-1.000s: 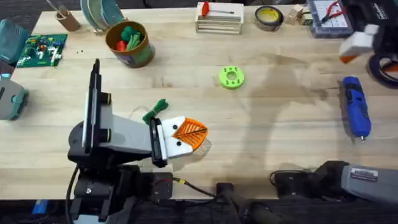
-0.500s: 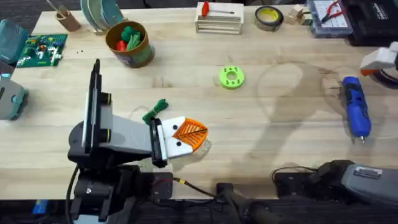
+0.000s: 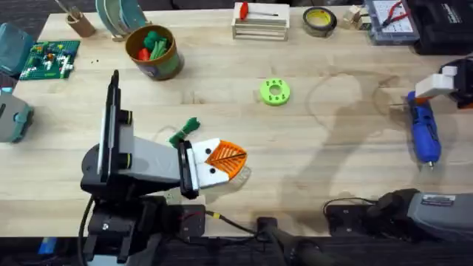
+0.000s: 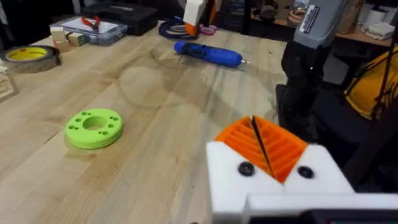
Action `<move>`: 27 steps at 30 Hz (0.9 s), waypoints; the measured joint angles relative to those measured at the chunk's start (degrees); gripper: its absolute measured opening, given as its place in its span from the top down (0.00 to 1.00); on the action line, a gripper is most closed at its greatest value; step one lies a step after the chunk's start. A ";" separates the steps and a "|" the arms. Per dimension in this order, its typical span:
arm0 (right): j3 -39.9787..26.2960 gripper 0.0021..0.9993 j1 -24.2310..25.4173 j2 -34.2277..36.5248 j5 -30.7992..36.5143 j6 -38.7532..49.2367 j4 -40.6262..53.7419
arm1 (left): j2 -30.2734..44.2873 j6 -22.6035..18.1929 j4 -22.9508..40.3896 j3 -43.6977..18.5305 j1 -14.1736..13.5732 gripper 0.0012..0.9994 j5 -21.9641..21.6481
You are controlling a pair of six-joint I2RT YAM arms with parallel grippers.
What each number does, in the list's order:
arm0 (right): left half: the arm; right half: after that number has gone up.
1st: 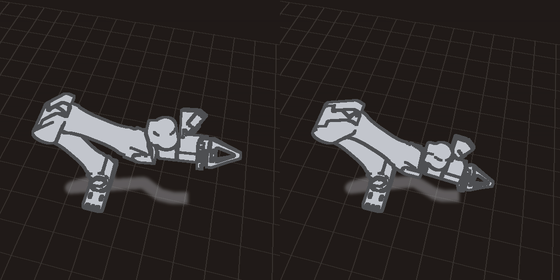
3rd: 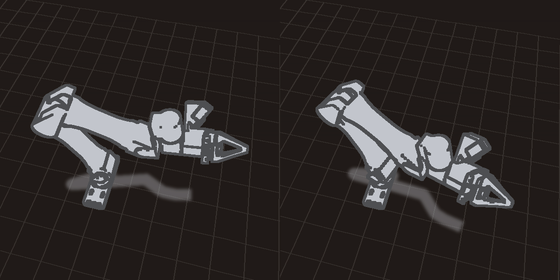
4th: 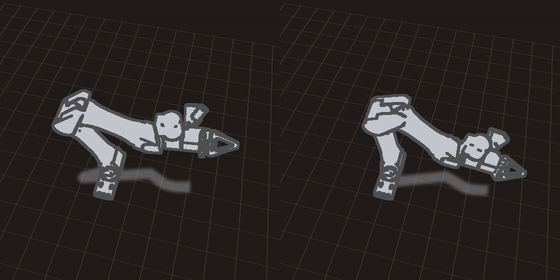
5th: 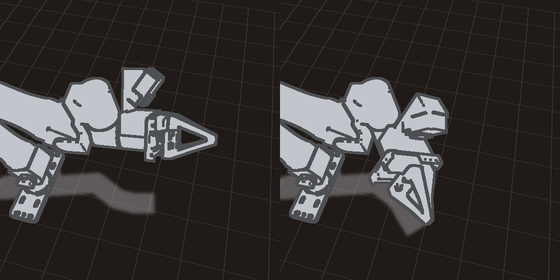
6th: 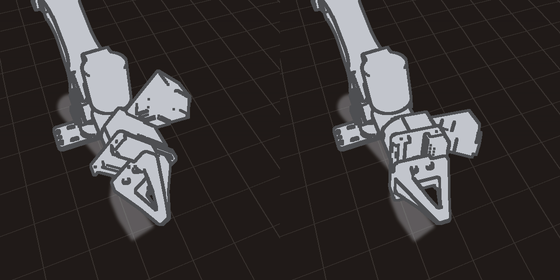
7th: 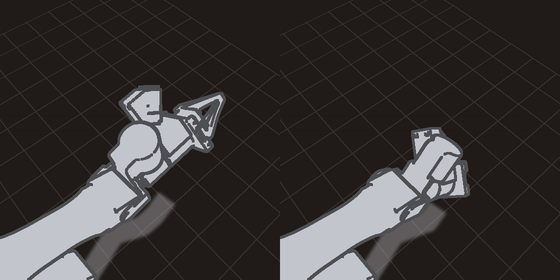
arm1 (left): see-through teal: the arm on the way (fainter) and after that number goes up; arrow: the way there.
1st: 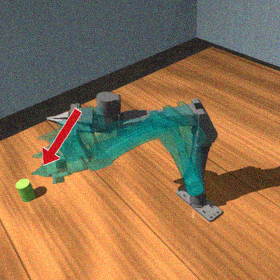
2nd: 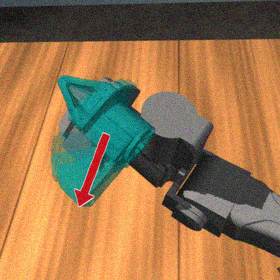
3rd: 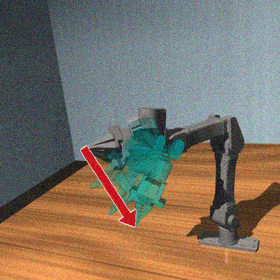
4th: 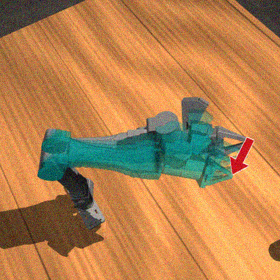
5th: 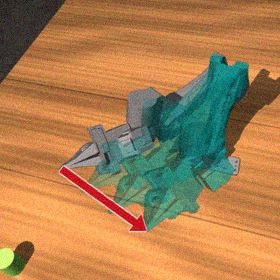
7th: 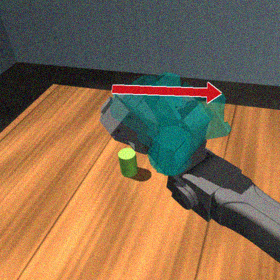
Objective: Pick up the gripper from the table and insert it into the empty holder that is missing its gripper. Then pick up a screw, insert it into the mounting hole, and use the screwdriver to tighten it. Finally, clean up the table by picking up the vegetable and placing it into the bucket.
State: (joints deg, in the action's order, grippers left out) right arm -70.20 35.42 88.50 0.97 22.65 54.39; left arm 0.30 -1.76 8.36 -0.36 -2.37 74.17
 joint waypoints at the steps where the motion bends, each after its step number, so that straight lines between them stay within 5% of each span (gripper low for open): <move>1: -0.02 0.13 0.00 0.22 0.00 0.16 0.00 | 0.02 -0.02 0.00 0.00 0.00 0.99 0.00; 27: 0.03 0.13 1.03 9.12 0.04 11.55 -2.32 | 0.02 0.00 0.00 0.00 0.00 0.99 0.00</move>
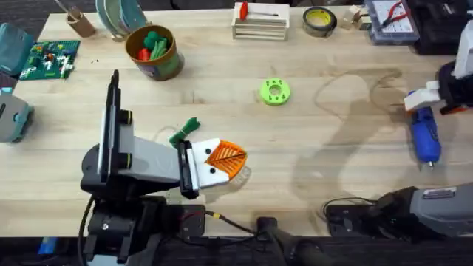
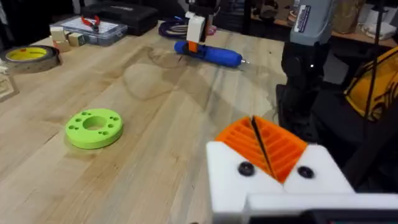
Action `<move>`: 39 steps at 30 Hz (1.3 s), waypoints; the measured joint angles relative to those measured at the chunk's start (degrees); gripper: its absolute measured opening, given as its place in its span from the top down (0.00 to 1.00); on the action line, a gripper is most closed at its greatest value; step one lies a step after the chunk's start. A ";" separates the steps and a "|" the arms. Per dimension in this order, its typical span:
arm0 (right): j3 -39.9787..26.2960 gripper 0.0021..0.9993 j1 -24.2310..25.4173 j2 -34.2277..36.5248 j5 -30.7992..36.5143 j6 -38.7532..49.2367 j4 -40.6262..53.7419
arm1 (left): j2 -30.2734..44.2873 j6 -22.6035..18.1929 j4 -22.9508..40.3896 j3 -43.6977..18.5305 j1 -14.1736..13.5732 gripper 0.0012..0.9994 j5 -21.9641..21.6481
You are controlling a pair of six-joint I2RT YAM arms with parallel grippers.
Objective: Pick up the gripper from the table and insert it into the empty holder that is missing its gripper. Then pick up a screw, insert it into the mounting hole, and use the screwdriver to tighten it. Finally, clean up the table by picking up the vegetable and placing it into the bucket.
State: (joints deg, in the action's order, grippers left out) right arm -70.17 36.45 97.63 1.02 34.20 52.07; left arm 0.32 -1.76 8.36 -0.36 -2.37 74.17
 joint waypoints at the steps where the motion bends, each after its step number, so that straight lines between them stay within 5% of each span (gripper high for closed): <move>1: 0.00 0.13 0.00 0.39 0.00 0.17 -0.39 | -0.02 0.00 0.00 0.00 0.00 0.99 0.00; 25: 0.00 0.15 0.00 6.71 0.18 0.57 -2.93 | -0.02 0.00 0.00 0.00 0.00 0.99 0.00; 39: 0.00 0.79 0.11 6.90 0.42 0.79 -3.63 | 0.00 0.00 0.00 0.00 0.00 0.99 0.00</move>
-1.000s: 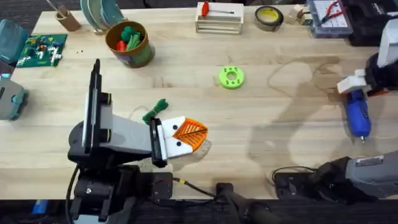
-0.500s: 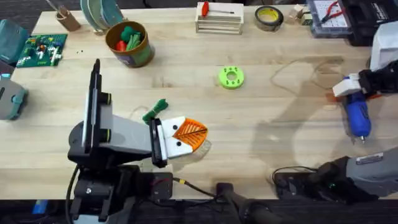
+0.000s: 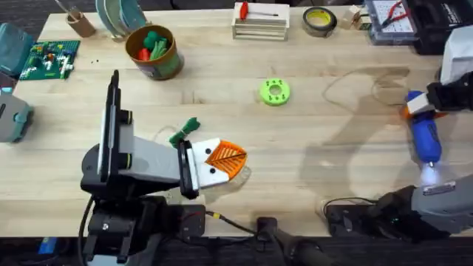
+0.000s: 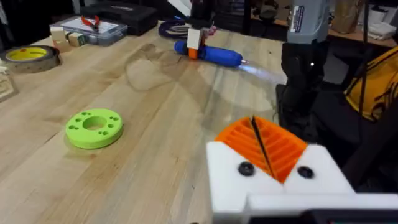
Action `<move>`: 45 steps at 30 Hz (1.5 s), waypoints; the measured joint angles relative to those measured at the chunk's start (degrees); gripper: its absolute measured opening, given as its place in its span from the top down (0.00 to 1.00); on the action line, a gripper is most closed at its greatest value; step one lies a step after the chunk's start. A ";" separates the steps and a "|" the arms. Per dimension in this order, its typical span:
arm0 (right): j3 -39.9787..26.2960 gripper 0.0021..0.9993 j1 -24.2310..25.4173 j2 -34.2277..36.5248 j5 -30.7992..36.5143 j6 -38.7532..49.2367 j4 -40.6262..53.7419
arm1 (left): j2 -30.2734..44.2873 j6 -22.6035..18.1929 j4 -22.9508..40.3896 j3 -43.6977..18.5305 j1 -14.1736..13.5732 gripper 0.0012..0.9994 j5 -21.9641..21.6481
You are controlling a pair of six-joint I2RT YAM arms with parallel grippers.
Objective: Pick up the gripper from the table and insert it into the empty holder that is missing its gripper. Then pick up a screw, insert it into the mounting hole, and use the screwdriver to tighten it. Finally, clean up the table by picking up the vegetable and placing it into the bucket.
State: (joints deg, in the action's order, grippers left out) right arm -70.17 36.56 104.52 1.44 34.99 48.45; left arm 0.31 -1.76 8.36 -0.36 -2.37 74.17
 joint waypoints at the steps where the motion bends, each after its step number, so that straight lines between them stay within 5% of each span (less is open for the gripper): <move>1: 0.00 0.87 0.00 0.15 0.01 0.10 -0.03 | -0.01 0.00 0.00 0.00 0.00 0.99 0.00; 3: 0.00 0.98 0.00 0.32 -0.01 0.10 -0.18 | 0.00 0.00 0.00 0.00 0.00 0.99 0.00; 21: -3.83 0.98 -1.16 -1.28 -4.30 -1.99 -0.19 | 0.00 0.00 0.00 0.00 0.00 0.99 0.00; 45: -6.51 0.99 -12.89 -29.87 -14.69 -14.93 -9.22 | 0.00 0.00 0.00 0.00 0.00 0.99 -0.02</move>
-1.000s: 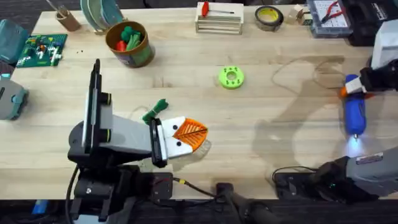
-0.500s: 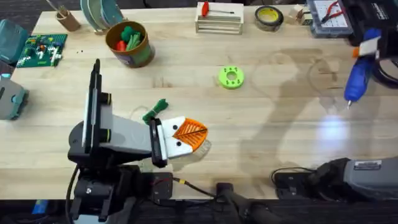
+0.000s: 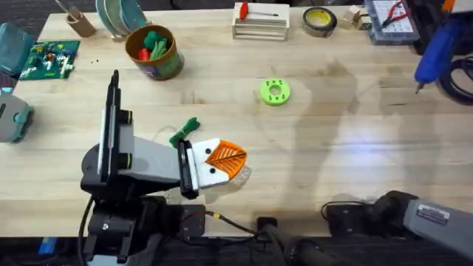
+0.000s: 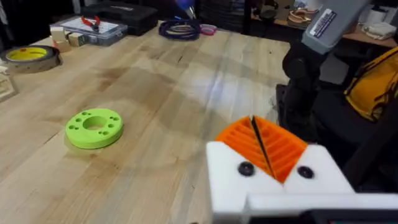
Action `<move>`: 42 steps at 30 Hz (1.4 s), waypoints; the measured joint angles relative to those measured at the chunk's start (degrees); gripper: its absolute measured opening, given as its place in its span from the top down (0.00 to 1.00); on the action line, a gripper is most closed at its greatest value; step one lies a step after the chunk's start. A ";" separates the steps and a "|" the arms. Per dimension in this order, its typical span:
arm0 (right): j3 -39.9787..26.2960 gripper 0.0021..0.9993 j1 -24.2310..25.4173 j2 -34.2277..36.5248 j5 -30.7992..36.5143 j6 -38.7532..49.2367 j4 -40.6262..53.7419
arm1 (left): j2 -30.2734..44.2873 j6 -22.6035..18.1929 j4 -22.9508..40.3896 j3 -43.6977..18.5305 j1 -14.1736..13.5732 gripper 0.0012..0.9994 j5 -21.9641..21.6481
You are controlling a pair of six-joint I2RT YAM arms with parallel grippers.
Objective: Pick up the gripper from the table and insert it into the empty holder that is missing its gripper. Then pick up a screw, insert it into the mounting hole, and use the screwdriver to tighten it. Finally, clean up the table by picking up the vegetable and placing it into the bucket.
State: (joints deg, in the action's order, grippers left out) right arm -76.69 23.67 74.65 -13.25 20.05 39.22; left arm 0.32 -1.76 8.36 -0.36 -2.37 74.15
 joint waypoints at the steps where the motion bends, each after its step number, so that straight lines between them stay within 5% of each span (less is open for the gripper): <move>1: 0.00 0.99 -0.37 -1.13 -0.17 -0.21 -0.06 | -0.02 0.00 0.00 0.00 0.00 0.99 0.00; 13: 7.18 0.99 -3.99 -12.23 -7.97 -1.81 -5.47 | -0.02 0.00 0.00 0.00 0.00 0.99 0.00; 19: 14.27 0.99 -12.83 -16.06 -9.92 -4.72 -12.38 | 0.00 0.00 0.00 0.00 0.00 0.99 0.00; 28: 28.40 0.99 -28.32 -22.48 -10.45 -16.66 -34.82 | -0.01 0.00 0.00 0.00 0.00 0.99 0.00; 42: 30.29 0.99 -49.64 -22.62 -10.82 -22.54 -55.03 | -0.02 0.00 0.00 0.00 0.00 0.99 0.00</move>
State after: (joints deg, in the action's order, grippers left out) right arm -46.39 -25.98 52.02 -24.08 -2.49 -15.81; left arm 0.30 -1.76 8.36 -0.36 -2.37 74.15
